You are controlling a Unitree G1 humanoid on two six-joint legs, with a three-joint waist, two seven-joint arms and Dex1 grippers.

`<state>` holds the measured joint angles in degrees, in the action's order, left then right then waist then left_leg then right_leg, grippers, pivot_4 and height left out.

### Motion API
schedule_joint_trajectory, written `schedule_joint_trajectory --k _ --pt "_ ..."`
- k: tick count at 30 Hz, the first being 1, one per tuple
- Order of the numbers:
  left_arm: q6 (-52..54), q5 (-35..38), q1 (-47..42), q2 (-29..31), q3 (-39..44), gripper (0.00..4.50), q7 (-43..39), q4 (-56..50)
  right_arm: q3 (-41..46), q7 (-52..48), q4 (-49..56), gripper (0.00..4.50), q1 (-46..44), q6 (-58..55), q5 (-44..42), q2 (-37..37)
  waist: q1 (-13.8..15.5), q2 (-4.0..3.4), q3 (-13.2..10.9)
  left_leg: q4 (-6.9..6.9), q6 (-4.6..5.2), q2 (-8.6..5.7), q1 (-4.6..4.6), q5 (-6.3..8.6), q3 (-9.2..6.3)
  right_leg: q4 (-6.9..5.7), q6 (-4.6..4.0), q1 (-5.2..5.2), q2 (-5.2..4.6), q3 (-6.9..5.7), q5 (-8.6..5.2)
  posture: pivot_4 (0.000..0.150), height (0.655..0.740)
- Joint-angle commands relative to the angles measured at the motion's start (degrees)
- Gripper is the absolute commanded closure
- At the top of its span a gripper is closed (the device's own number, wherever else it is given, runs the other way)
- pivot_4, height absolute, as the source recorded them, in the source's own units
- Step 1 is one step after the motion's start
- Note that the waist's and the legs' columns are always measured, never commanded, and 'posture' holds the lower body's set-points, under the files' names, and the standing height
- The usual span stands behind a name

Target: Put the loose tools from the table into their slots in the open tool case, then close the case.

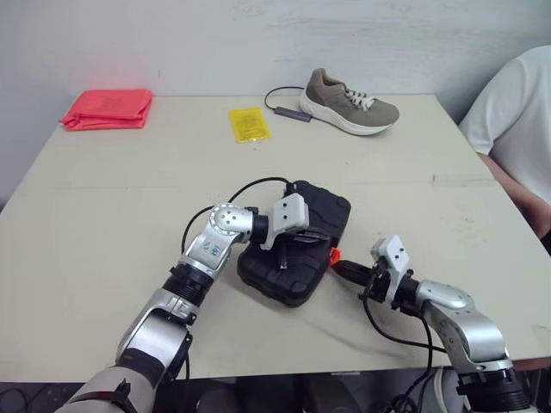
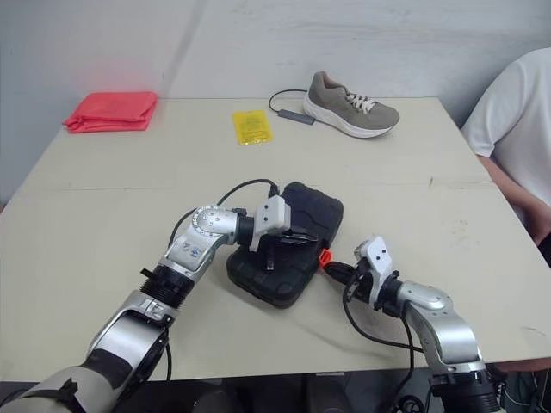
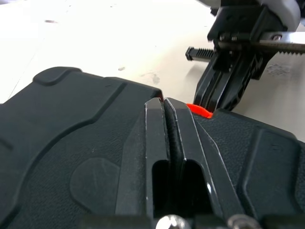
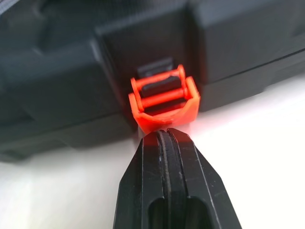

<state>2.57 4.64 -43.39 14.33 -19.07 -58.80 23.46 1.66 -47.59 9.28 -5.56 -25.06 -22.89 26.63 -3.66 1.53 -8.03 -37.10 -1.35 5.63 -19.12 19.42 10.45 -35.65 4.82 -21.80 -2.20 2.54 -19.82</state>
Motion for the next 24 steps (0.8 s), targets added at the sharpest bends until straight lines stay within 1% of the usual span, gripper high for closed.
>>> schedule_joint_trajectory --k 1,3,7,10,14,18,24 --pt "2.83 -3.39 4.26 -0.2 -3.67 4.43 -0.47 5.08 -0.06 -1.96 5.81 4.5 -3.11 3.68 -3.6 -1.79 -0.01 -0.01 0.01 0.0 -0.01 0.01 0.0 0.0 0.0 0.0 0.0 0.0 0.01 0.0 0.0 0.15 0.74" --pt "2.84 -3.4 4.34 -0.22 -3.59 4.43 -0.46 5.04 -0.41 -2.14 5.97 4.5 -3.01 3.4 -3.1 -1.54 -0.01 -0.04 0.02 0.01 -0.01 0.02 0.0 0.0 0.0 -0.01 -0.01 0.0 0.0 -0.01 -0.01 0.15 0.74" --pt "1.58 -3.1 4.25 -0.26 -2.74 4.43 -0.06 5.03 -0.81 -1.77 8.39 4.5 -1.7 -0.39 -0.79 3.41 0.3 -0.13 0.08 0.02 -0.01 -0.01 0.0 0.02 -0.02 0.03 -0.01 0.02 -0.04 -0.02 -0.01 0.15 0.74" --pt "-0.44 -0.92 4.32 -0.4 -0.52 4.43 -0.27 3.45 0.86 -1.38 10.41 4.5 0.09 -3.5 -0.58 7.92 0.52 -0.15 0.1 0.04 0.0 -0.02 -0.03 0.03 -0.07 0.07 -0.02 0.02 -0.07 -0.05 -0.01 0.15 0.74" --pt "-2.13 2.3 3.92 -1.12 3.1 4.43 -0.03 1.37 2.09 -0.78 11.46 4.5 1.63 -6.21 -1.27 11.4 0.47 -0.12 0.07 0.07 0.01 -0.03 -0.1 0.13 -0.1 0.13 -0.12 0.0 -0.1 -0.1 -0.07 0.15 0.74" --pt "-1.75 3.19 2.53 -0.48 5.59 4.43 1.05 0.72 1.06 0.65 9.72 4.5 1.28 -6.59 0.54 12.08 0.5 -0.11 -0.02 0.04 -0.02 -0.01 -0.25 0.09 -0.1 0.1 -0.12 -0.21 -0.04 -0.09 -0.07 0.15 0.74" --pt "-3.14 -0.09 -0.64 1.66 5.17 4.43 2.56 3.75 -2.69 1.69 4.8 4.5 -1.57 -4.69 2.92 8.84 0.58 -0.06 -0.1 -0.07 -0.05 -0.05 -0.72 -0.11 -0.06 -0.09 -0.06 -0.7 0.0 -0.06 -0.04 0.15 0.74"
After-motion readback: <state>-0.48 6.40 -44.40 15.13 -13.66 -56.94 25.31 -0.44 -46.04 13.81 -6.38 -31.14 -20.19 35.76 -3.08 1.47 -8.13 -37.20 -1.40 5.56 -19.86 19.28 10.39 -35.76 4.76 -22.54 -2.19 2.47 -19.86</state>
